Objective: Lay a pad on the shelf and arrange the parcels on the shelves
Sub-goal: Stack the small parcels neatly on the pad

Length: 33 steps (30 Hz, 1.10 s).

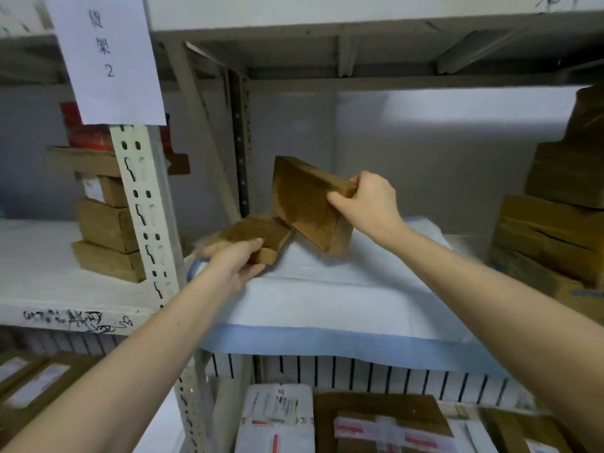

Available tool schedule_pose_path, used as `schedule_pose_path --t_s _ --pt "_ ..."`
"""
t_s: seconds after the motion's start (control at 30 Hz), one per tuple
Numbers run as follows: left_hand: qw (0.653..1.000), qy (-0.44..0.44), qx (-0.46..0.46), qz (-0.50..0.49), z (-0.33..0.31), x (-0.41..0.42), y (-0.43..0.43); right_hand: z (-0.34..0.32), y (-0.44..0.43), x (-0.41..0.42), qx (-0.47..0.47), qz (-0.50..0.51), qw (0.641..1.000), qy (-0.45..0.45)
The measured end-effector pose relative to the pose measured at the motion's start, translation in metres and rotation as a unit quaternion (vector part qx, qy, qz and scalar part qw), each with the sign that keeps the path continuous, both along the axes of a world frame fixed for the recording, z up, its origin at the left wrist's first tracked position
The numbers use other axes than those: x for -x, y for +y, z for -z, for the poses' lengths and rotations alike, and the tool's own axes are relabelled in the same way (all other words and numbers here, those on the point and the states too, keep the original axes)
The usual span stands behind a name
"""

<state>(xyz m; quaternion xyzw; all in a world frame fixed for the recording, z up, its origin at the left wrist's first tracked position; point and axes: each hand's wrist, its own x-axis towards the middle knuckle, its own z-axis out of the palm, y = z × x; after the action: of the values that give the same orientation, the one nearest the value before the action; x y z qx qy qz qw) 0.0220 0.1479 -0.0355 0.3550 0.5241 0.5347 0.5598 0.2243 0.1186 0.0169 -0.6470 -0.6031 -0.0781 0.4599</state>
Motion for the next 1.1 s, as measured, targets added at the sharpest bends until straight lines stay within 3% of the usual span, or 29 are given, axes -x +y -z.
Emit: schedule_pose_path --t_s 0.07,0.13,0.2,0.3,0.47,0.63,0.8,0.9,0.97,1.1 --pt "0.998 0.059 0.0 -0.014 -0.002 -0.001 0.003 -0.003 0.009 0.001 0.0 -0.008 1.0 -0.015" --pt "0.981 0.186 0.001 -0.062 -0.007 0.004 0.006 -0.006 0.012 -0.001 -0.007 0.003 0.999 -0.04" --pt "0.943 0.318 -0.011 -0.096 -0.014 0.007 0.006 -0.008 0.016 -0.001 -0.011 0.024 0.997 -0.078" --pt "0.888 0.454 -0.036 -0.067 -0.02 0.007 0.013 -0.009 0.02 0.0 -0.007 0.04 0.992 -0.121" --pt "0.794 0.606 -0.035 0.019 -0.008 0.011 0.022 -0.006 0.025 0.0 0.01 0.023 0.989 -0.145" --pt "0.741 0.668 -0.052 0.027 -0.017 0.015 0.02 -0.005 0.025 -0.003 0.026 -0.023 0.99 -0.139" --pt "0.706 0.697 0.028 0.124 -0.023 0.002 0.022 -0.014 0.025 -0.001 0.029 -0.039 0.992 -0.117" --pt "0.667 0.729 0.036 0.148 -0.009 -0.013 0.021 -0.017 0.023 -0.002 0.023 -0.028 0.993 -0.116" --pt "0.663 0.736 0.024 0.138 -0.011 -0.016 0.021 -0.018 0.021 -0.006 0.016 -0.019 0.994 -0.107" --pt "0.69 0.693 0.049 0.204 -0.028 -0.016 0.023 -0.023 0.015 -0.015 -0.006 -0.006 0.995 -0.099"
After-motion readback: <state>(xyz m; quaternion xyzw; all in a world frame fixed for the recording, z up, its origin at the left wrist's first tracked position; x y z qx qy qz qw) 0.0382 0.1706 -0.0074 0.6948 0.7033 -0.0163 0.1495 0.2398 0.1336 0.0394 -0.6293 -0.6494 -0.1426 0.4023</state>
